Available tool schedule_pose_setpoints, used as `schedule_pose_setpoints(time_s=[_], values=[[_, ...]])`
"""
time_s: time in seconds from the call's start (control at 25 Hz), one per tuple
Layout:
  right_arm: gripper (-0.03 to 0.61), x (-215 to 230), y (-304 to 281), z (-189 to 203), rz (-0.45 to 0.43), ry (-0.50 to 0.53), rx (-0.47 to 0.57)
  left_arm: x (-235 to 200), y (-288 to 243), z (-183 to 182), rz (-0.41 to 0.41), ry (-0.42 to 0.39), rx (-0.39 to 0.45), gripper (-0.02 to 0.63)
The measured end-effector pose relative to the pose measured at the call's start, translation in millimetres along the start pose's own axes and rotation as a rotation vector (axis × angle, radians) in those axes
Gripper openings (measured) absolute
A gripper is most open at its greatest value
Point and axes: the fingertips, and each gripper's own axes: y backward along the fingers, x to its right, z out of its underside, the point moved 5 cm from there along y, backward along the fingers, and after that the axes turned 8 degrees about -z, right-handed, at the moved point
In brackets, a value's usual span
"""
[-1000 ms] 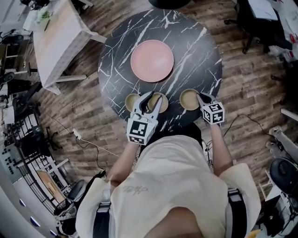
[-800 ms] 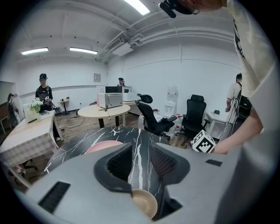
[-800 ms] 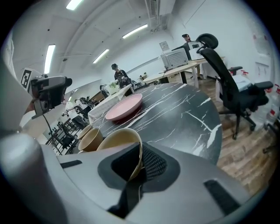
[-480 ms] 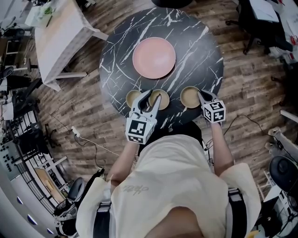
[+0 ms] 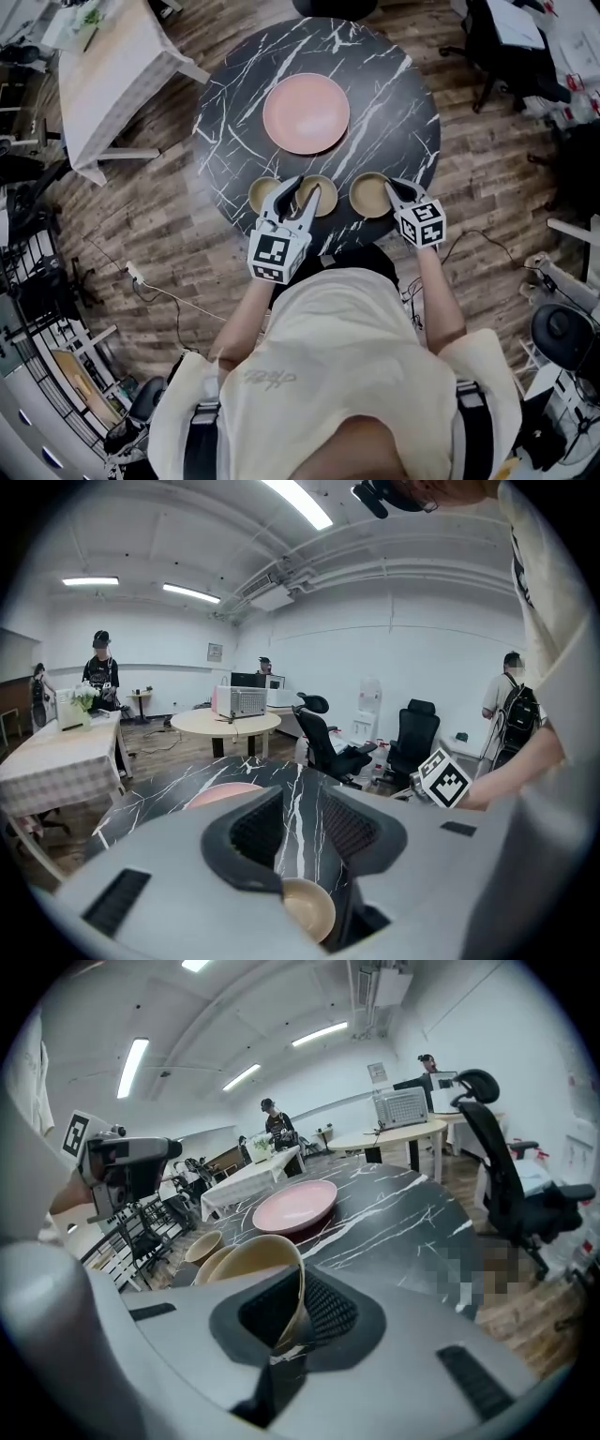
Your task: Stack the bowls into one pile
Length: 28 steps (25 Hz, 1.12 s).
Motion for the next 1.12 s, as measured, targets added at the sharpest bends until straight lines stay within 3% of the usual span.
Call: schedule_pose_setpoints(time_s=[0.44,1.12], values=[[0.023,-76,-20,-30,0.008,0.075,0.010,-62,54,11,-0.021,0.026,0.039,0.138],[0.023,-154,-86,-62,0.012,0.114,-0.005,-159,115,29,-0.050,0.064,0.057,0.138]])
